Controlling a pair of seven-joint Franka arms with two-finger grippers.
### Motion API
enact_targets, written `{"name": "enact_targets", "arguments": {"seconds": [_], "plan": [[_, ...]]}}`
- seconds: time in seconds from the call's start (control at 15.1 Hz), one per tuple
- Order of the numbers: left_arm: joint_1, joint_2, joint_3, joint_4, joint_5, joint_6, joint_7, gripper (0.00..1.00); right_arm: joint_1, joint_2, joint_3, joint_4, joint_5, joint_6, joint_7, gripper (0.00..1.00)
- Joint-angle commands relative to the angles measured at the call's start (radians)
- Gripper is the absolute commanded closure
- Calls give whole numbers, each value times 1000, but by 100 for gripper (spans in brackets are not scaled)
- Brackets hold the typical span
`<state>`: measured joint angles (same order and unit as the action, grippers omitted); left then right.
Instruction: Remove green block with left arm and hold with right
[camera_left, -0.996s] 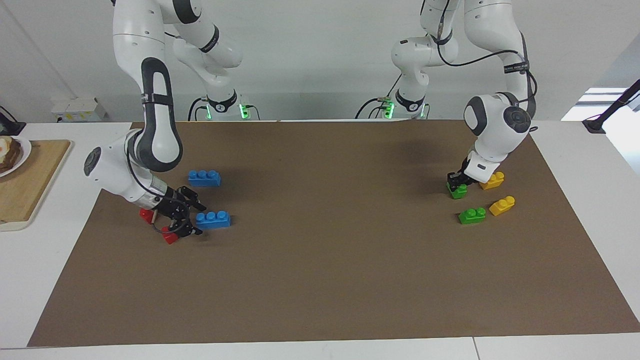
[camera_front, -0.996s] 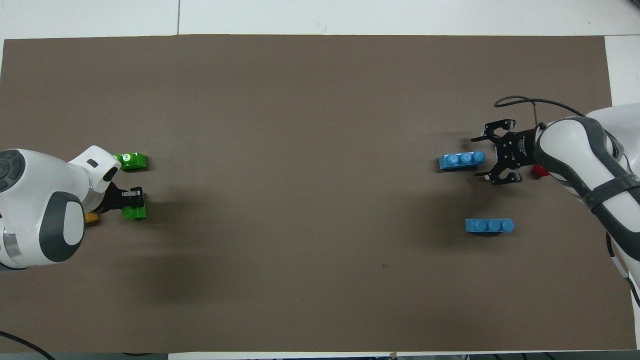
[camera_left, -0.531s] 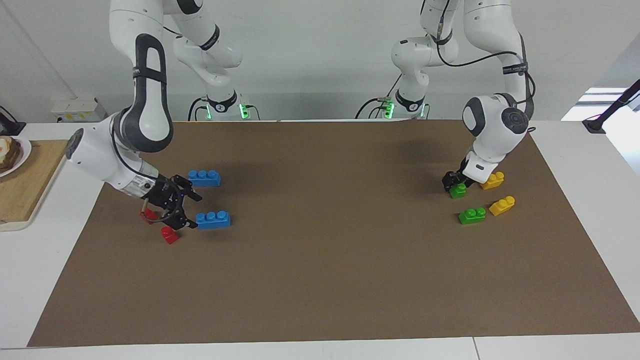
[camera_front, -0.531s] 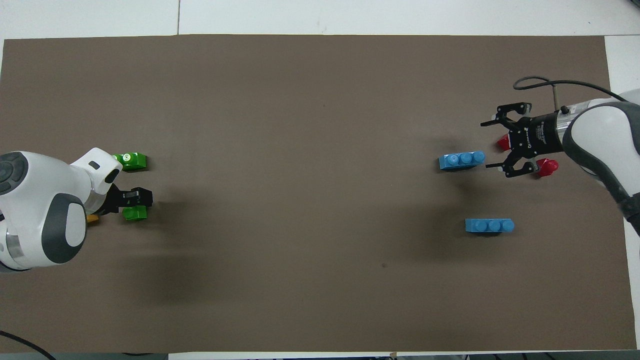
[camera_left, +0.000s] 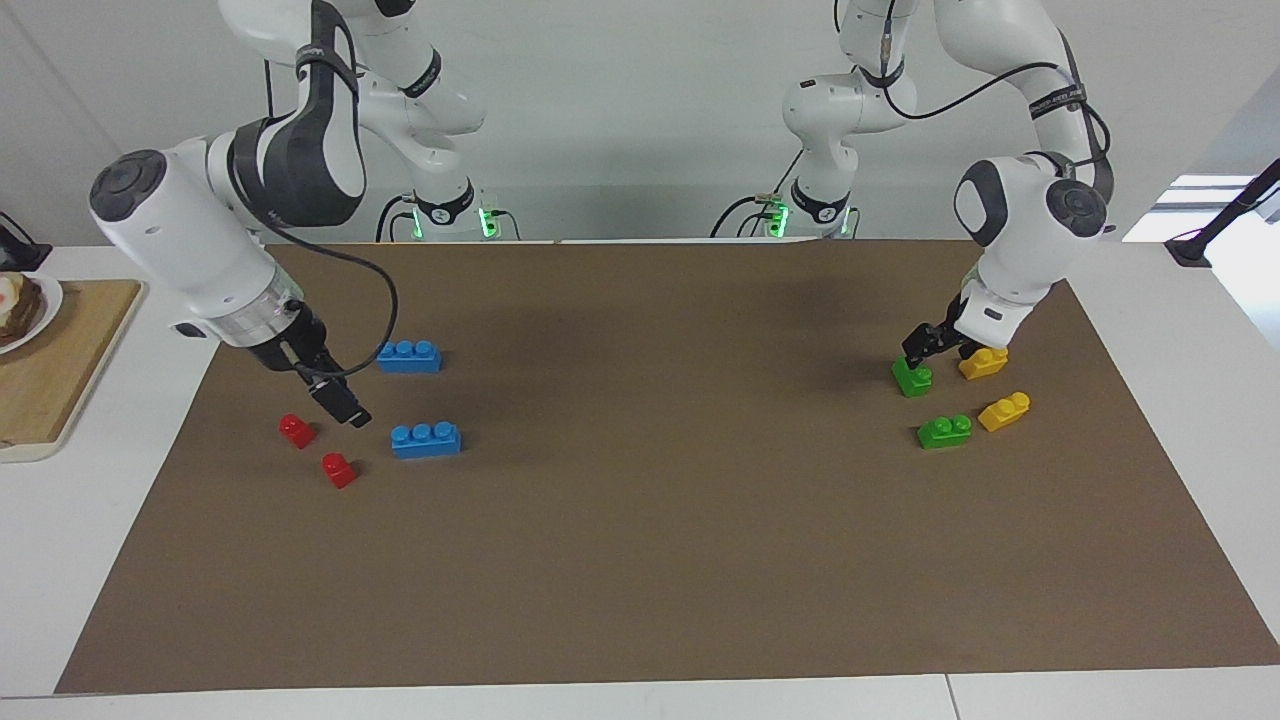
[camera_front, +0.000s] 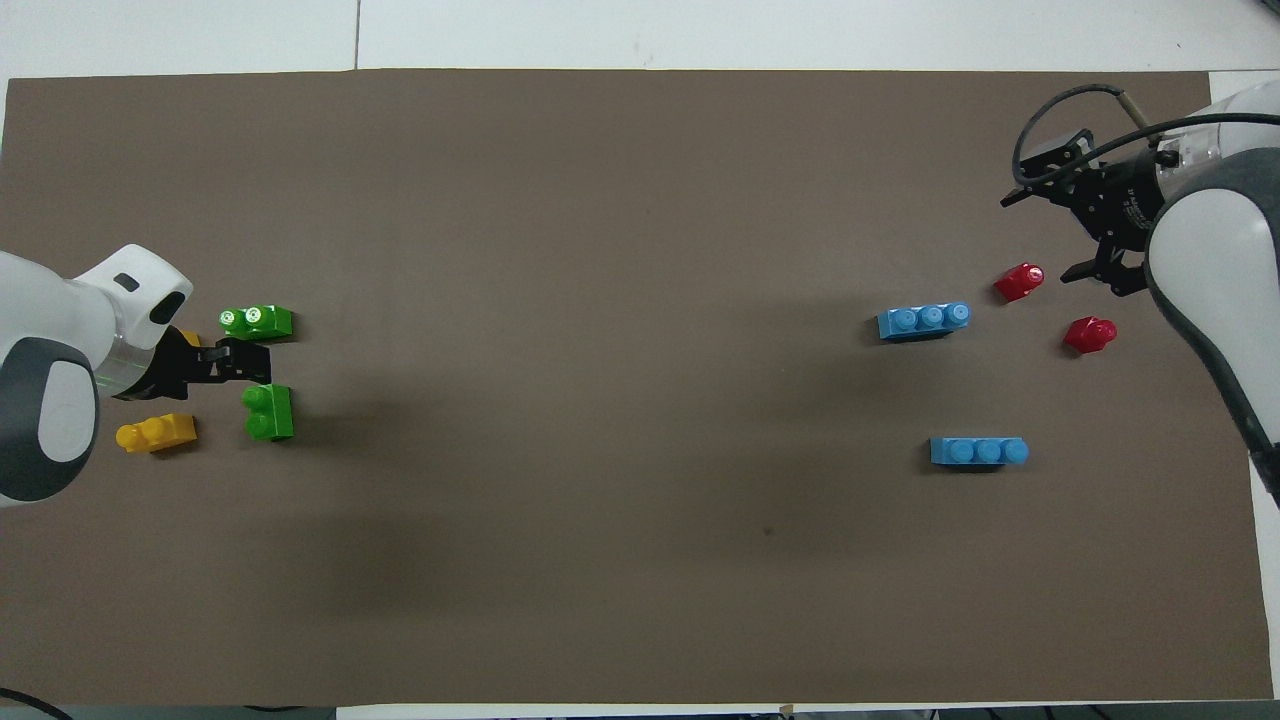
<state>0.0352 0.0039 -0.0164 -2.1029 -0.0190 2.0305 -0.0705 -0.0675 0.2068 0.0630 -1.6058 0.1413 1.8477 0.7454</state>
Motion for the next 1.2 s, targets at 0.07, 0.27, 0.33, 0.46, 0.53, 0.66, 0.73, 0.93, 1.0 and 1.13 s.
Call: {"name": "enact_targets", "arguments": {"seconds": [0.07,0.27,0.33,0.46,0.53,0.66,0.73,0.93,1.0,1.13], "plan": [[-6,-27,0,144,19,-180,-25,0,9,-70,1,10,-81,-74,-327,2],[0,-24,0,265,19,-282,-16,0,23,-113,1,10,-147,-128,-498,2],[-4,-25,0,282,19,-283,-15,0,20,-122,1,10,-158,-148,-550,2],[-6,-24,-2,317,17,-312,-18,0,11,-136,0,10,-167,-194,-610,2],[-6,-22,0,346,17,-350,-17,0,9,-138,-3,10,-169,-200,-629,2],[-5,-16,0,386,19,-372,-14,0,8,-147,-8,12,-169,-209,-647,2],[-6,-9,0,403,22,-372,-9,0,8,-147,-8,12,-169,-211,-650,2],[-6,10,-2,443,24,-378,-5,0,9,-147,-8,12,-169,-217,-658,2],[-8,24,-2,463,24,-389,0,0,11,-147,-8,15,-169,-229,-659,2],[-26,27,0,469,24,-400,0,0,9,-142,-8,27,-170,-232,-664,2]]}}
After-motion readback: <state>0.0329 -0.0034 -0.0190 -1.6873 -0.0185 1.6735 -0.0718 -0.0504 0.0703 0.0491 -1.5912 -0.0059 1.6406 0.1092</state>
